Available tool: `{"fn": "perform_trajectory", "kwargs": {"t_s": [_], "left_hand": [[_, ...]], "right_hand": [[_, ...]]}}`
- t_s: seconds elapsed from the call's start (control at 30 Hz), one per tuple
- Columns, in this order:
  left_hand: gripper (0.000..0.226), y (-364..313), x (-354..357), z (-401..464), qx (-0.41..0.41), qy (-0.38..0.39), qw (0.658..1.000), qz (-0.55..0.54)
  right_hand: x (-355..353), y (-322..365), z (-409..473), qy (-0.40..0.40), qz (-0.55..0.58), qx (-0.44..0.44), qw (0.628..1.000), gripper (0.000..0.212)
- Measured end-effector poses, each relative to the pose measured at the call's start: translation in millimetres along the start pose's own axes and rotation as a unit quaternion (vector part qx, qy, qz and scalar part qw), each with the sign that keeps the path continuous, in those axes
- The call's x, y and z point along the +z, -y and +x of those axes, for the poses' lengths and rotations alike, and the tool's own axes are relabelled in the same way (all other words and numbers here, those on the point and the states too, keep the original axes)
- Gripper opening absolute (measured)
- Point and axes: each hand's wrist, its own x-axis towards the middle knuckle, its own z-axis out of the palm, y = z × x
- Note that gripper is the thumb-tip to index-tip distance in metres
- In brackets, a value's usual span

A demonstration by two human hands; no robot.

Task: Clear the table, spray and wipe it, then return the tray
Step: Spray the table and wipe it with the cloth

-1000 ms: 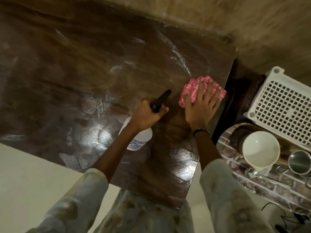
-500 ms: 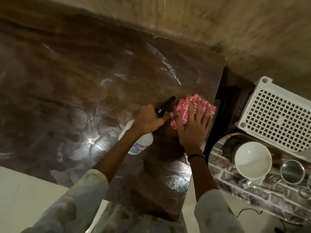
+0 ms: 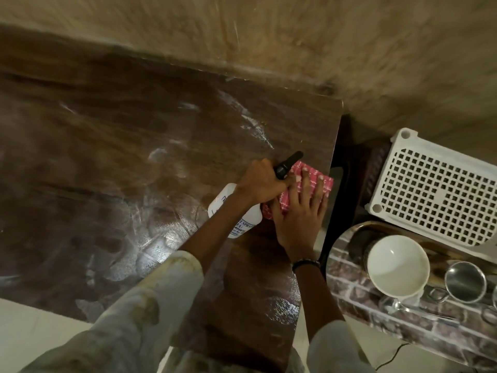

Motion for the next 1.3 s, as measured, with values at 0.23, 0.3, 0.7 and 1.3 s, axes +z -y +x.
{"fn": "perform_trajectory", "kwargs": {"t_s": [0.23,0.3,0.7,1.3], "left_hand": [[0.026,-4,-9,-3,-0.015,-0.029,0.999,-0.018],[0.020,-3,-16,-7,-0.003,-0.028,0.998,-0.049],[0.029,25,-66,-11,-0.022,-0.066,0.996,-0.057],[0.041,51,-77,-15,-0.024,-0.086,0.992,-0.088]], "right_hand": [[-4,-6,24,-0.021,0.005,-0.003,1.000,0.068],[-8,-8,49,-0.029,0.002,-0.002,1.000,0.069],[-18,25,173,0.008,-0.008,-0.030,0.999,0.071],[-18,26,156,0.015,-0.041,-0.106,0.993,0.070]]}}
